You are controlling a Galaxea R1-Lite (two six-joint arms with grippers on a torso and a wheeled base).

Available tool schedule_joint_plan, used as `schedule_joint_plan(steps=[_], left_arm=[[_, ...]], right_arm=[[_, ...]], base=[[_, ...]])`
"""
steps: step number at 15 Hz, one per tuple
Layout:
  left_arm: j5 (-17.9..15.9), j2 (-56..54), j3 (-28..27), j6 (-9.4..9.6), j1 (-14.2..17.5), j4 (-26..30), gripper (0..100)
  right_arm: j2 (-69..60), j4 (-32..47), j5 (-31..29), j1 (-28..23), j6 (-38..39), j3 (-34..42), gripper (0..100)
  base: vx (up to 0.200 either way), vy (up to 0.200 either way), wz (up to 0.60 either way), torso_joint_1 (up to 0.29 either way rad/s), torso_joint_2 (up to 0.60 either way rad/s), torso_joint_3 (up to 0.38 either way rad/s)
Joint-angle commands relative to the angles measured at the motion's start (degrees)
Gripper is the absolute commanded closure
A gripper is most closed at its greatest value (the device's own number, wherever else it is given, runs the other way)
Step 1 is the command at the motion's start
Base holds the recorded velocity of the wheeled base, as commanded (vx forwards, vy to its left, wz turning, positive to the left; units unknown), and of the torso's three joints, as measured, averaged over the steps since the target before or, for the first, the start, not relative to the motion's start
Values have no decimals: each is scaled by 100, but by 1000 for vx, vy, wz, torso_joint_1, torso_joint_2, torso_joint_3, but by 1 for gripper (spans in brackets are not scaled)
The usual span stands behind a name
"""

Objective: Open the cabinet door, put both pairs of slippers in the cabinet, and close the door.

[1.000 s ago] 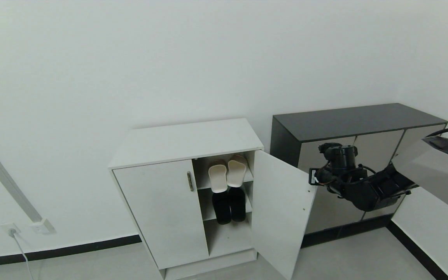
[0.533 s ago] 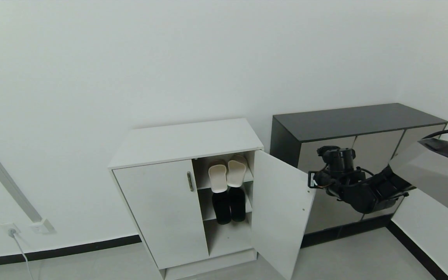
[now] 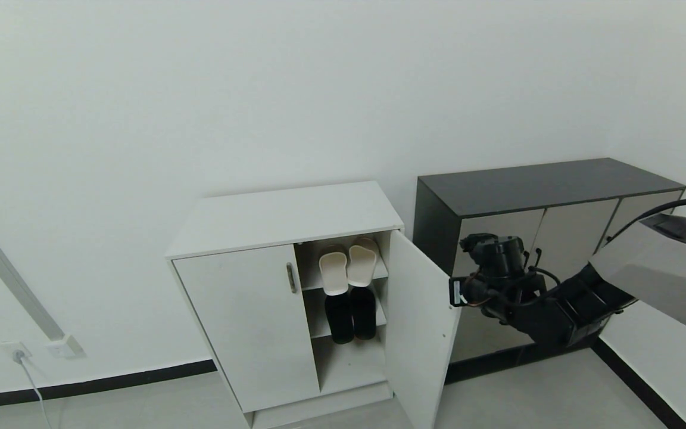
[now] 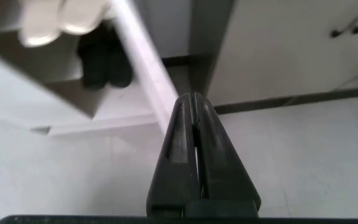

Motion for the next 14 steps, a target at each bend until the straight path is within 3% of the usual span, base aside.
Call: schedule_joint_plan(steps=[1,4,6,14], left_arm=[[13,7,1,-14,7,-1,100],[13,7,1,-41,7,-1,100],[4,7,1,-32,-1,-1,100],[4,7,1,-32,-1,-1,100]], right_arm=[[-192,-5,5,251,11,142,100],[-614,-40,49,664,142,485,100],[-913,-207,374,725,72,801,100],[-1097,-893,410,822,-288,1258,100]], base=[[0,0,0,0,0,0],[0,0,0,0,0,0],[0,0,0,0,0,0],[0,0,0,0,0,0]])
